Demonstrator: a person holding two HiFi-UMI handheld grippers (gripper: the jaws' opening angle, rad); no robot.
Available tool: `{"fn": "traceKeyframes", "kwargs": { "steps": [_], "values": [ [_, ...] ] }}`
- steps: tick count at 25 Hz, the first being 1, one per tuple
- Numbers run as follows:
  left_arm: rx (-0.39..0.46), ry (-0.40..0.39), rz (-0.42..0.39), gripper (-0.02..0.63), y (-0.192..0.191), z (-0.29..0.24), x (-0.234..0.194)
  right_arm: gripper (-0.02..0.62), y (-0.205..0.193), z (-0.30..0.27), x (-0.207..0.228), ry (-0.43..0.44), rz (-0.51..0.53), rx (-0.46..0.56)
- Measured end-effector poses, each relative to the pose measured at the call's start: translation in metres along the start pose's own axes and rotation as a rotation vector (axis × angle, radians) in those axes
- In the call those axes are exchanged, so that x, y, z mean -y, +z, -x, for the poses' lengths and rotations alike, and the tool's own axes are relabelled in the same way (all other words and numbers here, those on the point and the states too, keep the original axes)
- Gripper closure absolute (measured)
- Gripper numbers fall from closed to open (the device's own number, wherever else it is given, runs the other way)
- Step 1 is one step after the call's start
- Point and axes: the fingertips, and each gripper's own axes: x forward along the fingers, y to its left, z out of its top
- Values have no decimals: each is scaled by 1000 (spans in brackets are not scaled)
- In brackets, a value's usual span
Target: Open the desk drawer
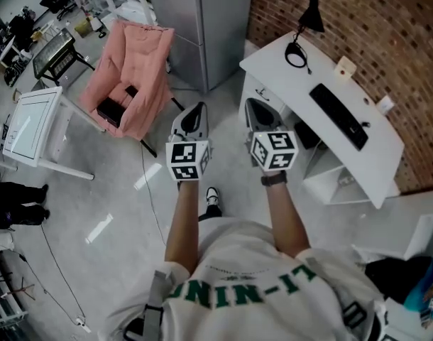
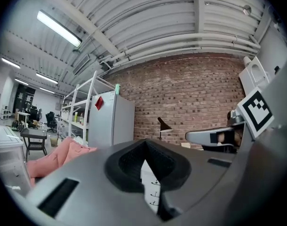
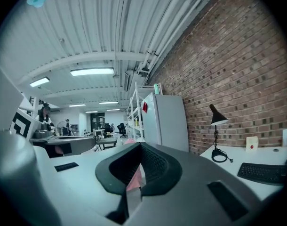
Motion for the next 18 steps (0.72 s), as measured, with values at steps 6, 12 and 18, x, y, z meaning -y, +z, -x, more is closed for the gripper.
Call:
{"fn": "traceKeyframes", "kwargs": {
  "steps": [6, 12, 18],
  "values": [
    [-33, -86, -18, 604, -14, -78, -37, 591, -11, -68, 27, -92, -34, 3],
    [-84, -232, -30, 604, -41, -149, -27, 591, -29, -87, 75, -229, -25, 0],
    [-147, -407, -31, 604, -69, -203, 31, 591, -51, -72, 134, -349, -56, -68]
  ]
}}
